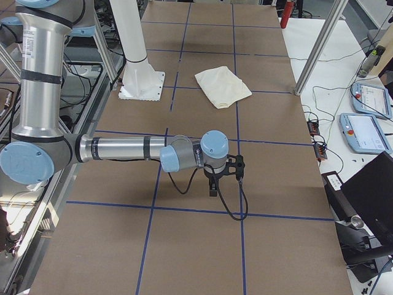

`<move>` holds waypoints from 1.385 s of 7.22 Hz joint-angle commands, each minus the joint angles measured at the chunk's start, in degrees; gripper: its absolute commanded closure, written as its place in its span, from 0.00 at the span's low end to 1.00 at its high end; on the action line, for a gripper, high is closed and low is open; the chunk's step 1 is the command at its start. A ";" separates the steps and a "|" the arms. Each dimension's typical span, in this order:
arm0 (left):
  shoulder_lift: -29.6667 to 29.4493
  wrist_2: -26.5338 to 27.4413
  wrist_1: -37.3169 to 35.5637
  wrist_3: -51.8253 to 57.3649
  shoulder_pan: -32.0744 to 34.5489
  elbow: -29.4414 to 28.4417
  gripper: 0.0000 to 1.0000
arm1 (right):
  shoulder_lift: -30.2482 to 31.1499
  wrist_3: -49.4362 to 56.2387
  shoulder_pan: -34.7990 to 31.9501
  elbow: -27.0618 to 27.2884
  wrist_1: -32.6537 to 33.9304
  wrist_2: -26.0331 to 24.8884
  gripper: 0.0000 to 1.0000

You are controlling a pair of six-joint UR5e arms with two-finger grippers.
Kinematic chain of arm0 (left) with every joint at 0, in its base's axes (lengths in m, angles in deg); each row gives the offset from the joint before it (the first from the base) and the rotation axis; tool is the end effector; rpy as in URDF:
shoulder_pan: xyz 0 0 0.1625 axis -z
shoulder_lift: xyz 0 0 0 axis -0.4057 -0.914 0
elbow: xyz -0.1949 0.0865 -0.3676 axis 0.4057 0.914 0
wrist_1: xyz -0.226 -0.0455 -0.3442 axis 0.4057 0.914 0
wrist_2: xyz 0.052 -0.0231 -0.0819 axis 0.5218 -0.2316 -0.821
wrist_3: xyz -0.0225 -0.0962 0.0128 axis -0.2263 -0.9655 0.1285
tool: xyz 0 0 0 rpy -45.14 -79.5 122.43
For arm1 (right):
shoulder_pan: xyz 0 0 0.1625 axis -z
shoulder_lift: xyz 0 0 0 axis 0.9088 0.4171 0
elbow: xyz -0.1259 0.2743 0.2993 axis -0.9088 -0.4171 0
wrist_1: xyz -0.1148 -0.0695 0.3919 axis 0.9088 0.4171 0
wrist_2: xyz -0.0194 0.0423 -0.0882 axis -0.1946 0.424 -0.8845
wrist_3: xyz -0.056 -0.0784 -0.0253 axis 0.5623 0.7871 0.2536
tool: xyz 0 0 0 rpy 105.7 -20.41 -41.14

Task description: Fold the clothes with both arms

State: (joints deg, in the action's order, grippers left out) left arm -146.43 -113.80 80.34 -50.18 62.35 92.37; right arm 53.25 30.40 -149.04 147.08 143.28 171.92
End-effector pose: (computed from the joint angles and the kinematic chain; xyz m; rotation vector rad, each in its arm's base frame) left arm -0.0422 -0.4864 0.6566 0.2949 0.6204 0.3637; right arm 0.0090 -0.4482 0.6143 0.0506 -0.8749 0.0405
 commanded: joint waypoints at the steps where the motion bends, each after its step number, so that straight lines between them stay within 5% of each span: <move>1: -0.38 -0.28 -0.86 -6.98 0.03 -0.47 0.00 | 0.51 1.25 -0.24 -0.21 0.58 -0.56 0.00; 3: -1.26 -3.60 -2.70 -7.47 0.03 -0.12 0.00 | 0.60 1.86 -1.03 1.09 5.64 1.09 0.00; 5: -1.35 -3.97 -3.94 -7.47 0.12 0.67 0.00 | -0.01 14.45 -4.97 1.98 15.74 0.76 0.00; 8: -1.26 -4.06 -4.12 -7.47 0.12 1.29 0.00 | -1.94 19.69 -9.03 2.59 17.20 -7.56 0.00; 10: -1.26 -5.37 -4.04 -7.38 0.12 1.55 0.00 | -3.18 17.70 -9.47 2.16 16.50 -7.16 0.00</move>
State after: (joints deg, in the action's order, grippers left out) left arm -147.70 -118.62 76.28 -57.63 62.46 93.81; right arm 50.61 48.77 -158.18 149.41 160.15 165.08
